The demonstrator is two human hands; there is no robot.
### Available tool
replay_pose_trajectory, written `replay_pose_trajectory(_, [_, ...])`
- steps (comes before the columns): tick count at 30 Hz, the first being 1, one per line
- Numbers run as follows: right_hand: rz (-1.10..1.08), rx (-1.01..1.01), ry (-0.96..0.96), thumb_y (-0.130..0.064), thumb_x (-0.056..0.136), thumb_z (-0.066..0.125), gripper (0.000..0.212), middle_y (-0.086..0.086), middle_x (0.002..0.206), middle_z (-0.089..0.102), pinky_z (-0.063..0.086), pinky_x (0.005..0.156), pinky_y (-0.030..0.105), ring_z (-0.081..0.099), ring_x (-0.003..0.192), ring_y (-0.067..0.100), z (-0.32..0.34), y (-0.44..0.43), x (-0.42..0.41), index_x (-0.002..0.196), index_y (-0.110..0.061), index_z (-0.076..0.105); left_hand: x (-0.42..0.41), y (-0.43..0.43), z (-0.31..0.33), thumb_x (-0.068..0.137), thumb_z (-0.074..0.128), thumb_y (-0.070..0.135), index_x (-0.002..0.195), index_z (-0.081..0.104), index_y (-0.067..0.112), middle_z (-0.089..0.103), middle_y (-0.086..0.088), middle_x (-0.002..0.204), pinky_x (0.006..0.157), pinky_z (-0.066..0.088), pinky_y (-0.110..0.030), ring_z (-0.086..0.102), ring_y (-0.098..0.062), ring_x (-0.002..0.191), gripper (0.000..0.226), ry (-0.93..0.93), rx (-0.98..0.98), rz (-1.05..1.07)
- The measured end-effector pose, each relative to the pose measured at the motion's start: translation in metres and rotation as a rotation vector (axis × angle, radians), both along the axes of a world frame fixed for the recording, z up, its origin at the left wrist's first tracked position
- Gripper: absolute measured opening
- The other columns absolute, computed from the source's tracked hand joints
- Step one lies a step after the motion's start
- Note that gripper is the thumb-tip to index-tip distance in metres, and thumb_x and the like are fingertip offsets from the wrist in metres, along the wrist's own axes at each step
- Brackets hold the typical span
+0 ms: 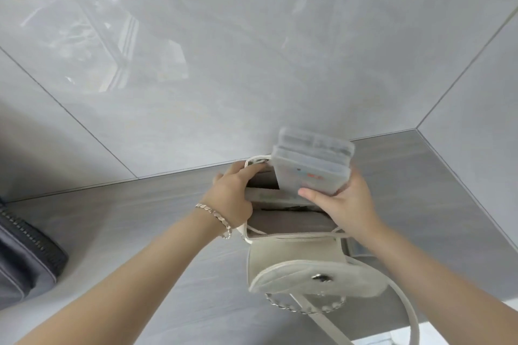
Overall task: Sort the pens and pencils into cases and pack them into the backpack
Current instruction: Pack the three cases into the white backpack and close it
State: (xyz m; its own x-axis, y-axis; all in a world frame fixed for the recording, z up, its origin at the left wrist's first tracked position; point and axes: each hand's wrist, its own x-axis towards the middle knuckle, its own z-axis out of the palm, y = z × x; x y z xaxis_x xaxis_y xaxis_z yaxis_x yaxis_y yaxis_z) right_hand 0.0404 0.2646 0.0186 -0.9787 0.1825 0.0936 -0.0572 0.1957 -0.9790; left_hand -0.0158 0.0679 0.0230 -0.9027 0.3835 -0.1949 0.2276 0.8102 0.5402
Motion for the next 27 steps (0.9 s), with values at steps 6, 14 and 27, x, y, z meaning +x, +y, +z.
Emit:
replay_pose_trajectory(6, [0.226, 0.117, 0.117, -0.023, 0.059, 0.079, 0.051, -0.036, 0.099, 0.063, 0.051, 0.082, 0.016, 0.062, 0.097, -0.001, 0.001, 0.0, 0.014, 0.094, -0.053, 0.057, 0.036, -0.017, -0.006, 0.069, 0.04, -0.011, 0.14, 0.033, 0.032, 0.031, 0.003, 0.141, 0.104, 0.033, -0.024, 0.038, -0.025, 0.126, 0.083, -0.022, 0.127, 0.085])
replay_pose_trajectory(14, [0.371, 0.534, 0.622, -0.027, 0.094, 0.049, 0.022, 0.019, 0.11, 0.063, 0.049, 0.093, 0.039, 0.059, 0.106, 0.026, -0.026, -0.007, 0.02, 0.098, -0.006, 0.051, 0.069, -0.021, -0.011, 0.078, 0.057, -0.006, 0.139, 0.021, 0.043, 0.014, 0.007, 0.15, 0.083, 0.033, -0.003, 0.047, -0.014, 0.121, 0.086, -0.032, 0.212, 0.121])
replay_pose_trajectory(27, [0.524, 1.067, -0.037, -0.015, 0.071, 0.057, 0.043, -0.007, 0.112, 0.062, 0.039, 0.072, 0.028, 0.056, 0.106, 0.017, -0.004, -0.018, -0.005, 0.114, -0.023, 0.054, 0.058, -0.039, -0.013, 0.073, 0.04, -0.02, 0.139, 0.036, 0.022, 0.029, -0.003, 0.143, 0.092, 0.014, 0.013, 0.034, -0.012, 0.132, 0.078, -0.091, 0.272, 0.145])
